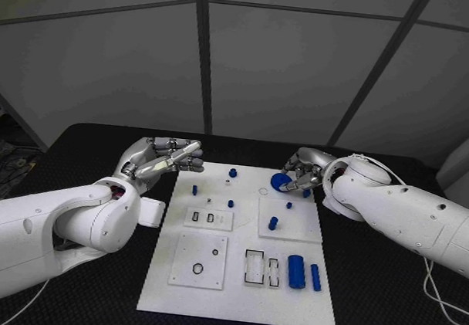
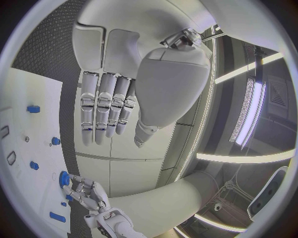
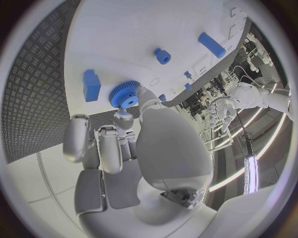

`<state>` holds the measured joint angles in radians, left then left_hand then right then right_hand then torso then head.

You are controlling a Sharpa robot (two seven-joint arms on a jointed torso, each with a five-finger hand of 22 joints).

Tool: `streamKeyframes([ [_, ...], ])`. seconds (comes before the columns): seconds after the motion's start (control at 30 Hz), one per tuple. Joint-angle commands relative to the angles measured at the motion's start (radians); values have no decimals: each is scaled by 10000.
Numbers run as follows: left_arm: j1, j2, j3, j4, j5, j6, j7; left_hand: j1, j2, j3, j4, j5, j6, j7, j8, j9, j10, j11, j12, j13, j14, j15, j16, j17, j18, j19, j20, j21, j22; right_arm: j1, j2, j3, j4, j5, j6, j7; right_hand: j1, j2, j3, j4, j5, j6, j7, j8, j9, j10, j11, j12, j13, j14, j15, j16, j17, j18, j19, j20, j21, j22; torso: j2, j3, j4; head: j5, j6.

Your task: Assemble the parts on the task board

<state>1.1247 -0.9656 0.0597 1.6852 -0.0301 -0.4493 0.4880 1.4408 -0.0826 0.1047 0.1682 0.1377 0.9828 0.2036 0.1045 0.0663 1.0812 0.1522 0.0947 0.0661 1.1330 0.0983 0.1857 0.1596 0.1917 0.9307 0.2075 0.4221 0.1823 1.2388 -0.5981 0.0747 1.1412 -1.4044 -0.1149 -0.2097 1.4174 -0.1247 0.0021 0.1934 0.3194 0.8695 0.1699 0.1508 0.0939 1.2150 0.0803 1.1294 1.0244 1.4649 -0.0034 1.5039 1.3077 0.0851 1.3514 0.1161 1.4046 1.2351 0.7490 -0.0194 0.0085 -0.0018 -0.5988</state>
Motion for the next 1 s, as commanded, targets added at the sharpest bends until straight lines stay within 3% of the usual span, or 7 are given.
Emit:
streamKeyframes([
  [0.03,16,15,9,3,-76,136,28,-77,-12,-2,-80,-45,-26,41,-65,-14,-10,27,-64,-11,-24,65,-67,12,-105,25,22,35,4,18,38,4,-59,96,287,47,81,43,14,61,47,-57,-18,58,19,89,0,93,87,746,90,74,1041,-152,61,-17,74,21,0,8,-9,9,-25],
  [0.37,16,21,9,-12,-76,134,24,-77,-12,-2,-80,-45,-26,41,-65,-14,-10,27,-64,-11,-24,65,-67,12,-105,25,22,35,4,18,85,2,-110,110,413,61,307,298,120,75,53,274,-89,379,114,439,-61,686,774,763,54,125,1156,-164,102,-32,124,115,-4,12,-12,10,-67],
  [0.53,16,24,9,-18,-76,135,23,-77,-12,-2,-80,-45,-26,41,-65,-14,-10,27,-64,-11,-24,65,-67,12,-105,25,22,35,4,18,107,2,-90,111,304,94,384,594,285,92,-110,798,-207,638,200,820,-161,1181,1365,777,-24,158,1236,-183,165,-91,182,226,-5,14,-16,11,-73],
  [0.73,16,18,9,-18,-76,132,16,-77,-12,-2,-80,-45,-26,41,-65,-14,-10,27,-64,-11,-24,65,-67,12,-105,25,22,35,4,18,99,2,-31,61,-34,144,579,838,568,20,-382,1292,-384,810,274,1043,-312,1446,1705,792,-147,186,1313,-207,245,-192,248,358,-9,11,-5,1,-71],
  [1.0,16,0,9,-15,-76,133,4,-70,6,5,-96,-43,-27,41,-84,-13,-15,28,-86,-10,-19,66,-87,21,-104,20,24,37,2,15,32,2,226,-463,-828,402,768,841,773,-126,-400,1430,-445,804,281,1133,-377,1540,1854,820,-211,237,1450,-245,357,-265,334,536,-13,17,-10,9,-48],
])
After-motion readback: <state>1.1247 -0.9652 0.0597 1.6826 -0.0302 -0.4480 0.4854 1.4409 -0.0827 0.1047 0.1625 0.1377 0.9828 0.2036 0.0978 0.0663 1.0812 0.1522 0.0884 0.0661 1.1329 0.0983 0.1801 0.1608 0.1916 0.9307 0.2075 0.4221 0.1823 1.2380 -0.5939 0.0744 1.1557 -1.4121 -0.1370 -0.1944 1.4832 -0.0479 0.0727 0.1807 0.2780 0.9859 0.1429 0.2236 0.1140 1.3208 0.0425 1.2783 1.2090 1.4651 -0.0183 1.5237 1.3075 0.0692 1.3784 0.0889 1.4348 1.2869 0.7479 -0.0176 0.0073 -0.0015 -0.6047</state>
